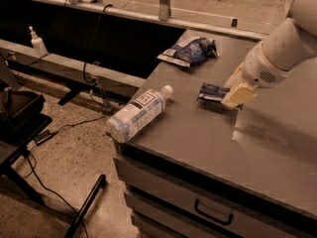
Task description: Move rxbar chocolate near blue plastic bottle
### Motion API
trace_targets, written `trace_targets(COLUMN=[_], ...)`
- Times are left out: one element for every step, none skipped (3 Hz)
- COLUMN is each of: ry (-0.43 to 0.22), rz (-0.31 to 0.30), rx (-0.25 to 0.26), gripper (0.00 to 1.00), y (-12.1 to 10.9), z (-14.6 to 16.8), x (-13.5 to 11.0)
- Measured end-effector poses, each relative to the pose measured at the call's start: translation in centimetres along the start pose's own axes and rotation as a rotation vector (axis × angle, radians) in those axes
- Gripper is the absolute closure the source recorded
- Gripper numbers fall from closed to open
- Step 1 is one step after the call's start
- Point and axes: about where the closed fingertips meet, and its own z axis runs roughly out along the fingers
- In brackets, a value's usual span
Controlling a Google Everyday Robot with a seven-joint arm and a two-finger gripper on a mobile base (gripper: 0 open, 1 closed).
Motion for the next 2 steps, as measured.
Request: trace_targets(ry=[-0.045,-0.085], rz=[-0.048,-0.089], rx=[-0.075,-0.138], gripper=[1.0,0.98], y=[2.3,3.9], z=[1.3,2.4], x=[-2.1,-3.8])
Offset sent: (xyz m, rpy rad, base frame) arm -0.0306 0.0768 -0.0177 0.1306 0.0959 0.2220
